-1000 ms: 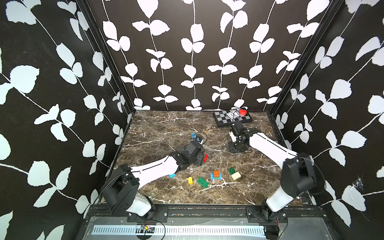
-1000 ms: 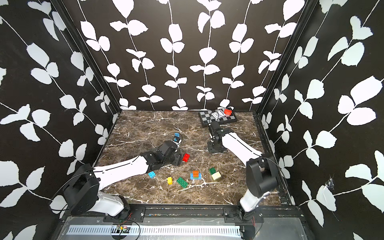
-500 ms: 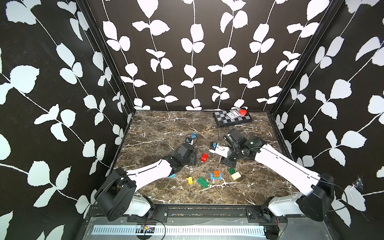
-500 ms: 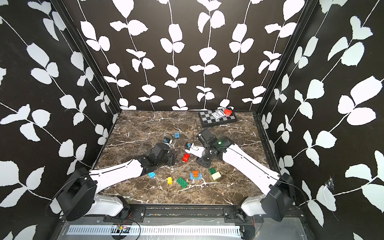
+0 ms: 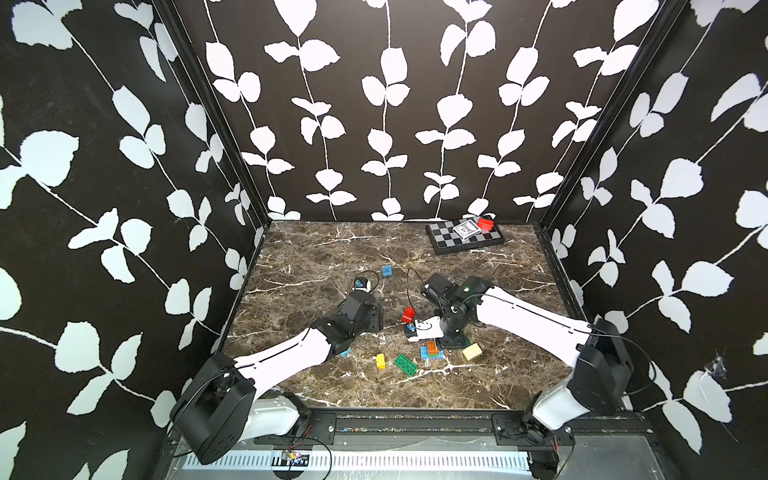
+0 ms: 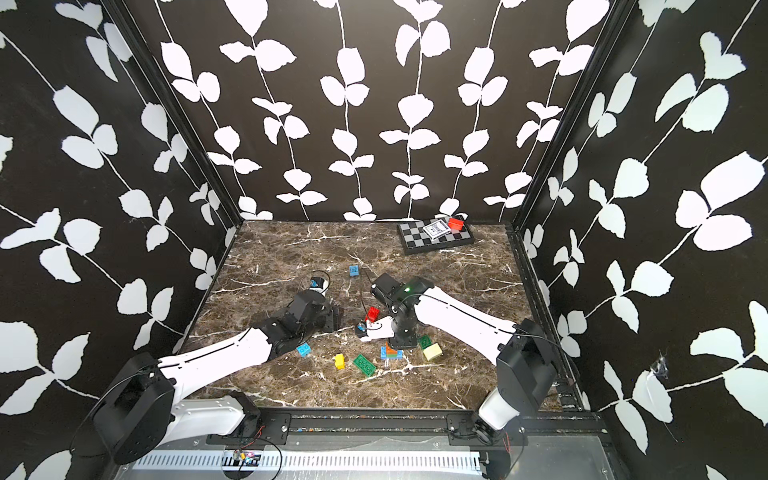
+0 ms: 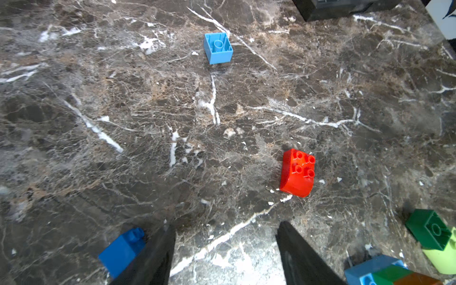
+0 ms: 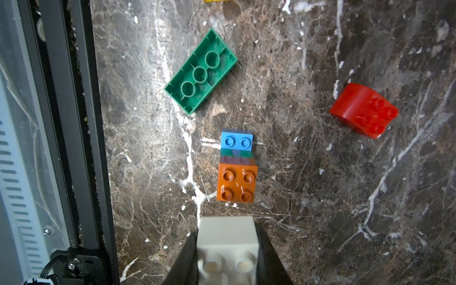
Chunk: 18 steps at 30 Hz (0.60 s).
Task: Assemble the number 1 with lego
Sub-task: Pick up the lego brick from the center of the board, then assemble the lego brick with the lego brick.
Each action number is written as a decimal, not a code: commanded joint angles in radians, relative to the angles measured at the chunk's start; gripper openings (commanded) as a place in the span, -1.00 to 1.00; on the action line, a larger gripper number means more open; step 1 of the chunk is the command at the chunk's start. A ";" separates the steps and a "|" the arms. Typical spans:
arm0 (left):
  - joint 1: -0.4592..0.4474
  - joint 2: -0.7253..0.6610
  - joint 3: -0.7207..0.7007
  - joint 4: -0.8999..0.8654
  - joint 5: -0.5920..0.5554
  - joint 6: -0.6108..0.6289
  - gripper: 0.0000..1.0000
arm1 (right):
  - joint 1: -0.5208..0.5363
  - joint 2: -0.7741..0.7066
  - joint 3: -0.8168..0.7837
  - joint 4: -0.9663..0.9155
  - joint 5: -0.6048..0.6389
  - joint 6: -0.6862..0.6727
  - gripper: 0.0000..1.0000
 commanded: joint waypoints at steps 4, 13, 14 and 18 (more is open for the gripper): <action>0.009 -0.055 -0.032 -0.010 -0.040 -0.015 0.36 | 0.018 0.059 0.048 0.033 0.002 -0.028 -0.50; 0.014 -0.069 -0.037 -0.020 -0.043 -0.007 0.36 | 0.029 0.099 0.048 0.050 0.011 -0.001 -0.49; 0.014 -0.068 -0.037 -0.021 -0.042 -0.007 0.36 | 0.031 0.101 0.048 0.053 0.014 0.003 -0.48; 0.014 -0.067 -0.038 -0.019 -0.040 -0.007 0.36 | 0.035 0.110 0.039 0.065 0.037 0.019 -0.49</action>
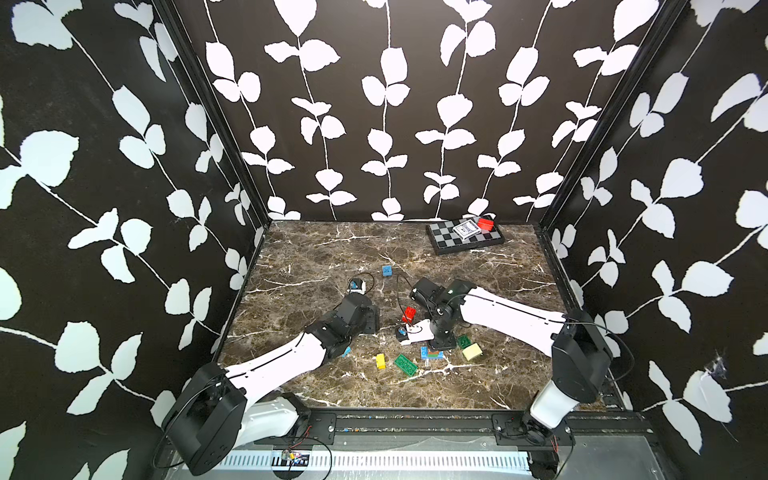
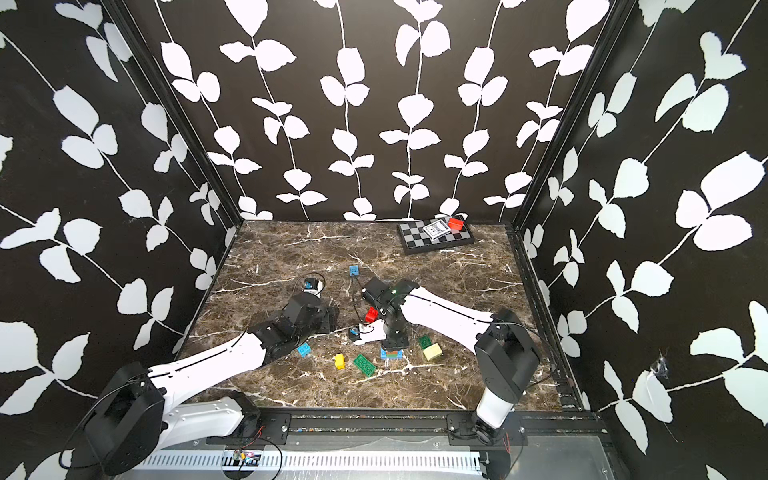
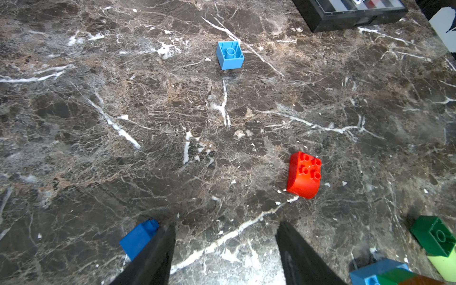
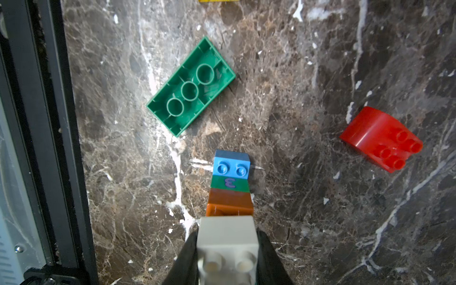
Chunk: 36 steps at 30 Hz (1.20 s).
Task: Assemble the number 1 with lego
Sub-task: Assemble the lego brick with the lego brick.
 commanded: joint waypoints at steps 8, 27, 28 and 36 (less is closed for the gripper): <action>0.007 -0.027 -0.019 -0.009 -0.005 -0.003 0.36 | 0.025 0.023 -0.008 0.014 0.041 0.048 -0.49; 0.007 -0.010 -0.016 0.005 0.018 -0.011 0.36 | 0.032 -0.045 -0.024 0.008 0.056 0.131 -0.50; 0.007 -0.011 -0.016 0.005 0.018 -0.012 0.36 | 0.033 -0.042 -0.027 0.008 0.060 0.133 -0.50; 0.007 -0.011 -0.017 0.005 0.018 -0.017 0.36 | 0.041 -0.016 -0.036 0.015 0.078 0.140 -0.50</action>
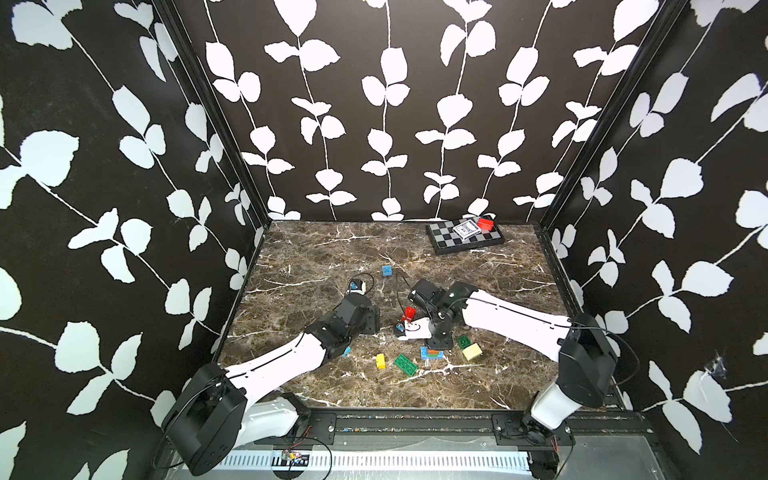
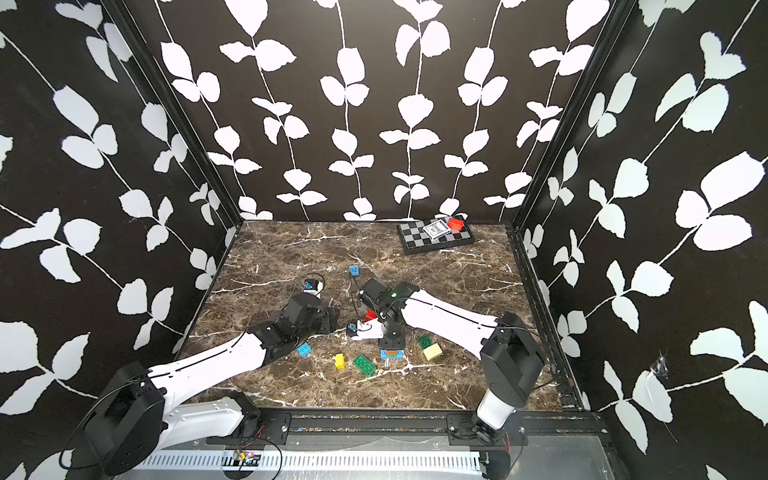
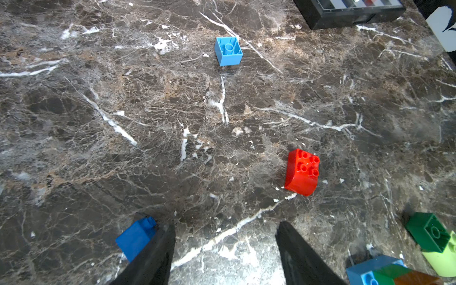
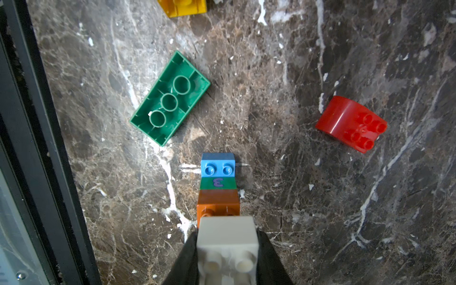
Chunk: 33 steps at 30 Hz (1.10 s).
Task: Assemble the number 1 with lego
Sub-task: Assemble the lego brick with the lego brick.
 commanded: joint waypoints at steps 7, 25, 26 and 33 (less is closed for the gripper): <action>0.004 -0.014 -0.013 0.001 -0.003 -0.008 0.36 | 0.011 0.012 -0.049 -0.015 0.027 0.016 -0.51; 0.032 -0.010 -0.013 -0.013 0.019 -0.012 0.36 | 0.014 0.084 -0.129 0.045 -0.009 -0.006 -0.51; 0.032 -0.009 -0.011 -0.013 0.020 -0.012 0.36 | 0.013 0.090 -0.136 0.044 -0.011 -0.009 -0.51; 0.033 -0.006 -0.005 -0.022 0.025 -0.010 0.36 | 0.012 0.136 -0.153 0.047 -0.050 -0.011 -0.50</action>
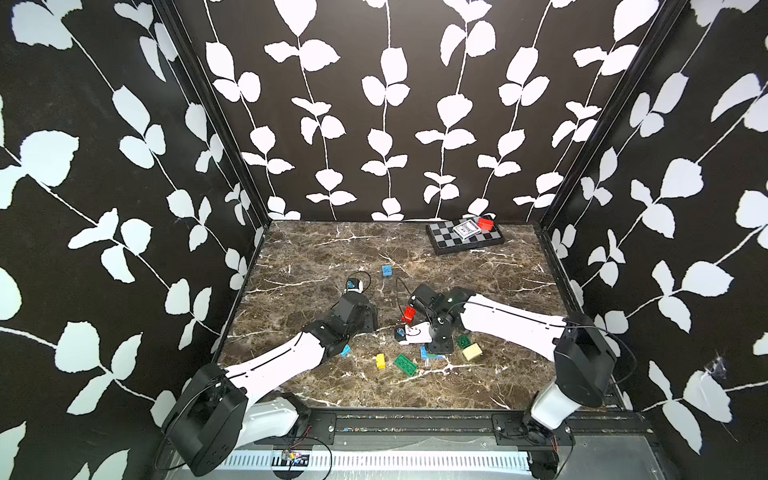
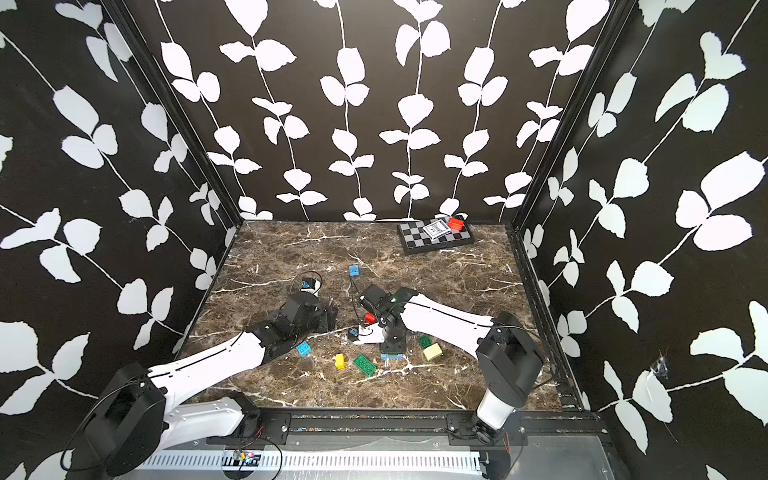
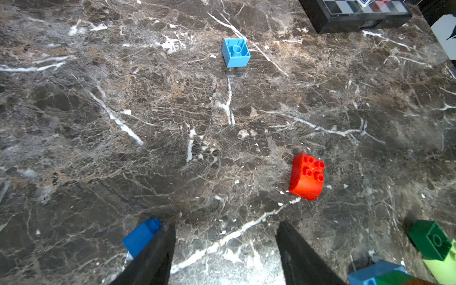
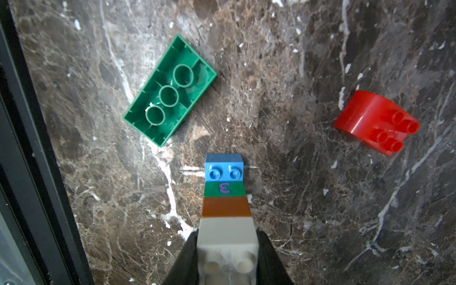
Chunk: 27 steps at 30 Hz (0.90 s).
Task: Assemble the number 1 with lego
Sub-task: Assemble the lego brick with the lego brick, then pick up the lego brick from the center of the board.
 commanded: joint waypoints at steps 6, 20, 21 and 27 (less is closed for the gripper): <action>0.004 -0.015 -0.002 -0.016 0.007 0.021 0.36 | 0.000 0.057 0.001 -0.025 -0.089 0.077 0.12; 0.004 0.030 0.089 -0.074 0.141 0.177 0.37 | -0.148 -0.386 -0.210 0.318 0.018 0.758 0.56; 0.003 0.052 0.116 -0.090 0.168 0.191 0.37 | -0.171 -0.399 -0.222 0.305 0.086 0.875 0.54; -0.039 0.217 0.302 -0.214 0.228 0.260 0.37 | -0.429 -0.348 -0.220 0.096 0.022 1.232 0.39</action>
